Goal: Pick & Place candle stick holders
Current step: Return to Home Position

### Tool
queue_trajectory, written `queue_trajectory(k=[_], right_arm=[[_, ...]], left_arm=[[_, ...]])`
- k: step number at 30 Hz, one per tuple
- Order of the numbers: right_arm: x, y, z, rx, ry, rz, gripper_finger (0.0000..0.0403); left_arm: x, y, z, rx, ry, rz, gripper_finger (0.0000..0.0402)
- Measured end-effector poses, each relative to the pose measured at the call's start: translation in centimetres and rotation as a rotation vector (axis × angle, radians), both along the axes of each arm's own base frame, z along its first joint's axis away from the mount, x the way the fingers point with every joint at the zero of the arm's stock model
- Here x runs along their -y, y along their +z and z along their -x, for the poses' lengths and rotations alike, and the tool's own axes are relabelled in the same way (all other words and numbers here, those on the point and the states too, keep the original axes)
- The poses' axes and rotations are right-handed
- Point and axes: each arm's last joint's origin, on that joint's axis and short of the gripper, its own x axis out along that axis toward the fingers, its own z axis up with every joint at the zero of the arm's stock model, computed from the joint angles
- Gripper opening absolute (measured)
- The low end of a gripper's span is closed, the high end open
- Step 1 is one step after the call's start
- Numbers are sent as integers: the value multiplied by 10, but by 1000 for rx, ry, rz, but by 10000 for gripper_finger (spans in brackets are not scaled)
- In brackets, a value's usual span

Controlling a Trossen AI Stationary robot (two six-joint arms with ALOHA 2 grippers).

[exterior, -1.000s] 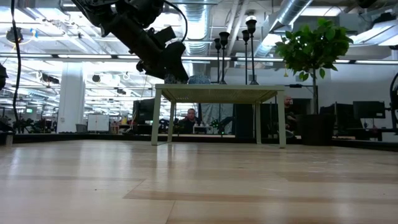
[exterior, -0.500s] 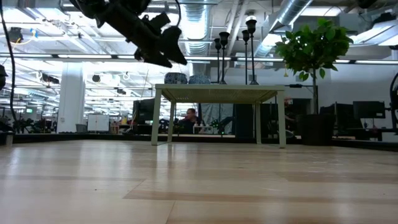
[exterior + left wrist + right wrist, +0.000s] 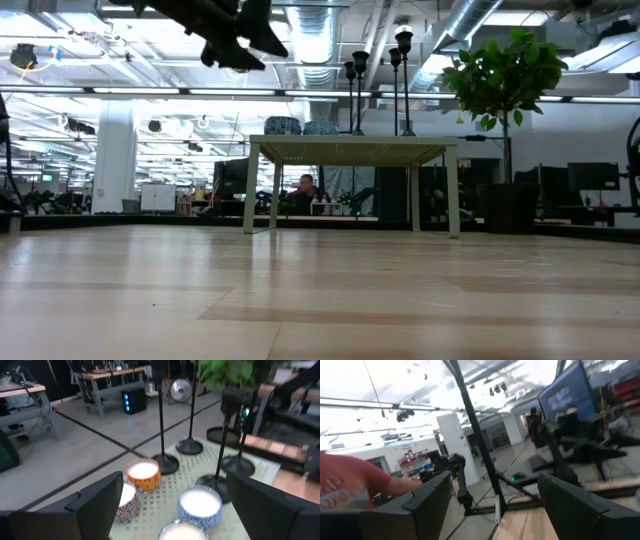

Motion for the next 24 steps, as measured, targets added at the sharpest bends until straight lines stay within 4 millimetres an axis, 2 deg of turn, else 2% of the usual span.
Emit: queue_trajectory(k=[8, 12, 17, 24], right_arm=[[38, 35, 23, 116, -99, -18, 286], [54, 46, 32, 131, -151, -65, 286], [59, 49, 37, 146, -191, -29, 286], [58, 48, 38, 132, -193, -32, 286]], left_arm=[[8, 20, 28, 137, -49, 5, 353], [13, 30, 43, 214, -109, 10, 353], [21, 41, 64, 305, -221, 1, 353], [31, 54, 101, 424, -286, -43, 339]])
